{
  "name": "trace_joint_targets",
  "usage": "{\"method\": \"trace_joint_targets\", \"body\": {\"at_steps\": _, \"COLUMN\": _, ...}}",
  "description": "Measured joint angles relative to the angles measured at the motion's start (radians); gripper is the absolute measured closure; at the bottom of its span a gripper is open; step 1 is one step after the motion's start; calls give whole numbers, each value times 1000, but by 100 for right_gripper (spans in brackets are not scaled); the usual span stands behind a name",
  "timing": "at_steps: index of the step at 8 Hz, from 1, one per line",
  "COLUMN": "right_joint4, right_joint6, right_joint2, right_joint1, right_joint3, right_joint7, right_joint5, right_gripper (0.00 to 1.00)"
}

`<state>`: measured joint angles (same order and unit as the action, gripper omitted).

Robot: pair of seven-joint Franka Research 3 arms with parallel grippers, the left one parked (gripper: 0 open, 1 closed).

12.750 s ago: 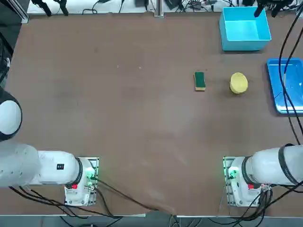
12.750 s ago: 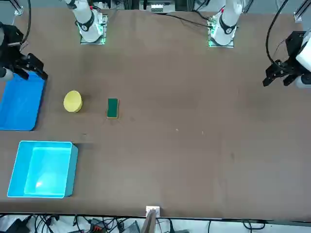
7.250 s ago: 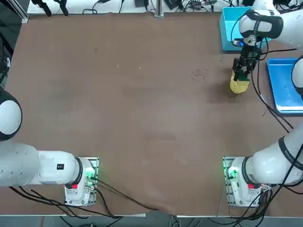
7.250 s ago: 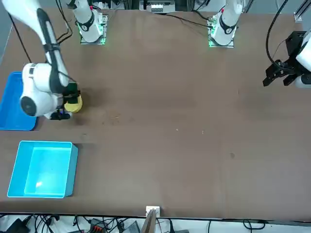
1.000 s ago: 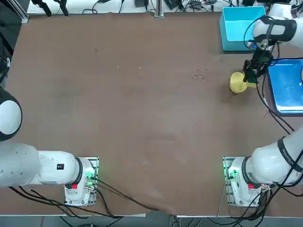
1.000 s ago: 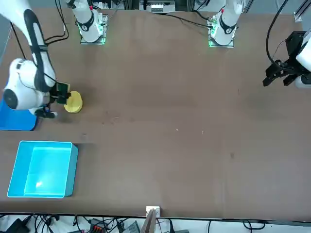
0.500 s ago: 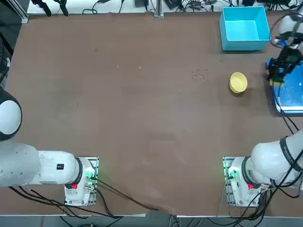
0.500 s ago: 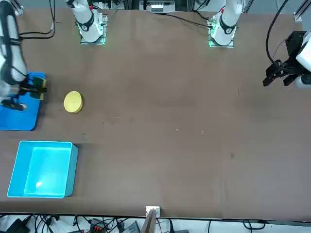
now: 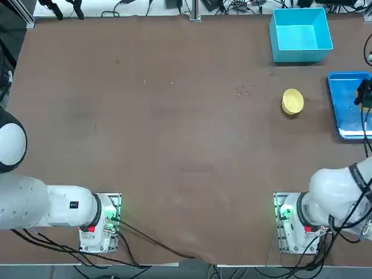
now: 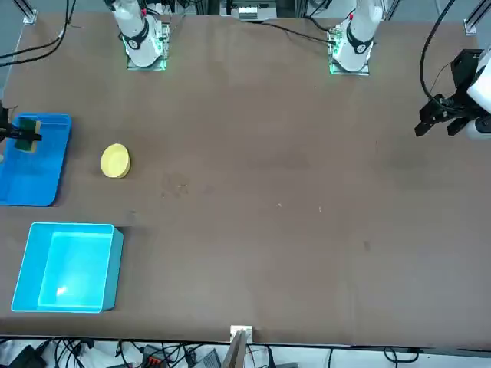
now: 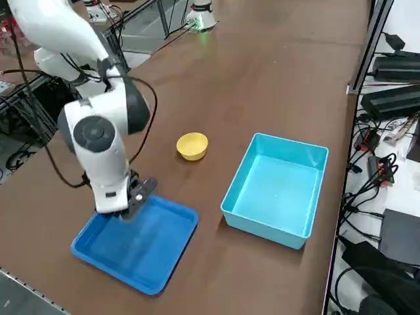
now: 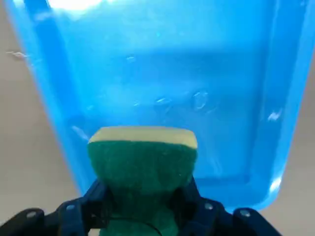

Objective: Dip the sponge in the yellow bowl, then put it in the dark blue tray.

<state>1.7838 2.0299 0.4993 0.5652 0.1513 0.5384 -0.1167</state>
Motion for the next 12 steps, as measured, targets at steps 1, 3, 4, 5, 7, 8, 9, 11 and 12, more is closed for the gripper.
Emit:
{"method": "trace_joint_targets", "body": {"at_steps": 1, "right_joint4": -31, "right_joint6": 26, "right_joint2": 48, "right_joint1": 14, "right_joint3": -1, "right_joint7": 28, "right_joint5": 0, "right_gripper": 37}}
{"method": "trace_joint_targets", "body": {"at_steps": 3, "right_joint4": -75, "right_joint6": 69, "right_joint2": 124, "right_joint1": 21, "right_joint3": -3, "right_joint7": 48, "right_joint5": 1, "right_gripper": 37}}
{"method": "trace_joint_targets", "body": {"at_steps": 4, "right_joint4": -85, "right_joint6": 94, "right_joint2": 148, "right_joint1": 22, "right_joint3": -4, "right_joint7": 54, "right_joint5": 1, "right_gripper": 37}}
{"method": "trace_joint_targets", "body": {"at_steps": 5, "right_joint4": -90, "right_joint6": 108, "right_joint2": 163, "right_joint1": 22, "right_joint3": -4, "right_joint7": 55, "right_joint5": 1, "right_gripper": 35}}
{"method": "trace_joint_targets", "body": {"at_steps": 7, "right_joint4": -92, "right_joint6": 111, "right_joint2": 174, "right_joint1": 23, "right_joint3": -4, "right_joint7": 60, "right_joint5": 1, "right_gripper": 28}}
{"method": "trace_joint_targets", "body": {"at_steps": 8, "right_joint4": -92, "right_joint6": 111, "right_joint2": 178, "right_joint1": 23, "right_joint3": -4, "right_joint7": 64, "right_joint5": 1, "right_gripper": 24}}
{"method": "trace_joint_targets", "body": {"at_steps": 9, "right_joint4": -92, "right_joint6": 111, "right_joint2": 183, "right_joint1": 23, "right_joint3": -5, "right_joint7": 66, "right_joint5": 1, "right_gripper": 16}}
{"method": "trace_joint_targets", "body": {"at_steps": 11, "right_joint4": -97, "right_joint6": 111, "right_joint2": 187, "right_joint1": 23, "right_joint3": -6, "right_joint7": 66, "right_joint5": 1, "right_gripper": 0}}
{"method": "trace_joint_targets", "body": {"at_steps": 12, "right_joint4": -110, "right_joint6": 110, "right_joint2": 186, "right_joint1": 23, "right_joint3": -6, "right_joint7": 66, "right_joint5": 1, "right_gripper": 0}}
